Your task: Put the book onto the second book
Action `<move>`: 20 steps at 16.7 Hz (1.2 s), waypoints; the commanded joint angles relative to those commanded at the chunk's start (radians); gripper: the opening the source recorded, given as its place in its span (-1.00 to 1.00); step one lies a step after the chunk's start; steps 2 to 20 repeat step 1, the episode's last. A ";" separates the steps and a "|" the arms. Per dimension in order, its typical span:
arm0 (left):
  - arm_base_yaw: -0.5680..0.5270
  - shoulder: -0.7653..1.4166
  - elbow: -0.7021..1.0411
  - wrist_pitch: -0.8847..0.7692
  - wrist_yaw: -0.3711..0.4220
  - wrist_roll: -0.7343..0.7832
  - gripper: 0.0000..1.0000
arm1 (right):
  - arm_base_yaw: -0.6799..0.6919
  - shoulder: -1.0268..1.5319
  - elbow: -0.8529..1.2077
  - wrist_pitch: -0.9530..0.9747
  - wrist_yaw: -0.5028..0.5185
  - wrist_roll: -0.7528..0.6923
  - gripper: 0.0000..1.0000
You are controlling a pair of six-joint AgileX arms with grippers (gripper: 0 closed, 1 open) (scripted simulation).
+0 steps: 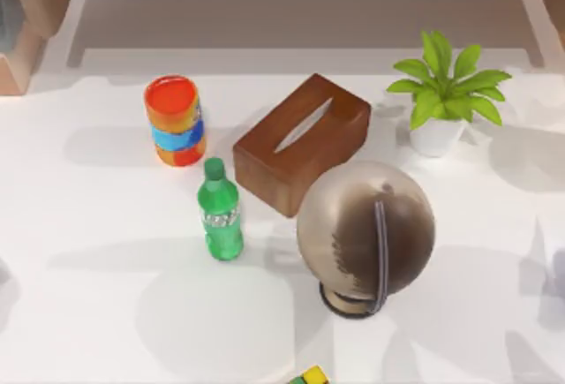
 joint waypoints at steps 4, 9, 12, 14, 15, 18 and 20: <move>0.000 0.000 0.000 0.000 0.000 0.000 1.00 | 0.000 0.000 0.000 0.000 0.000 0.000 1.00; 0.000 0.000 0.000 0.000 0.000 0.000 1.00 | 0.000 0.000 0.000 0.000 0.000 0.000 1.00; 0.000 0.000 0.000 0.000 0.000 0.000 1.00 | 0.000 0.000 0.000 0.000 0.000 0.000 1.00; 0.000 0.000 0.000 0.000 0.000 0.000 1.00 | 0.000 0.000 0.000 0.000 0.000 0.000 1.00; 0.000 0.000 0.000 0.000 0.000 0.000 1.00 | 0.000 0.000 0.000 0.000 0.000 0.000 1.00; 0.000 0.000 0.000 0.000 0.000 0.000 1.00 | 0.000 0.000 0.000 0.000 0.000 0.000 1.00; 0.000 0.000 0.000 0.000 0.000 0.000 1.00 | 0.000 0.000 0.000 0.000 0.000 0.000 1.00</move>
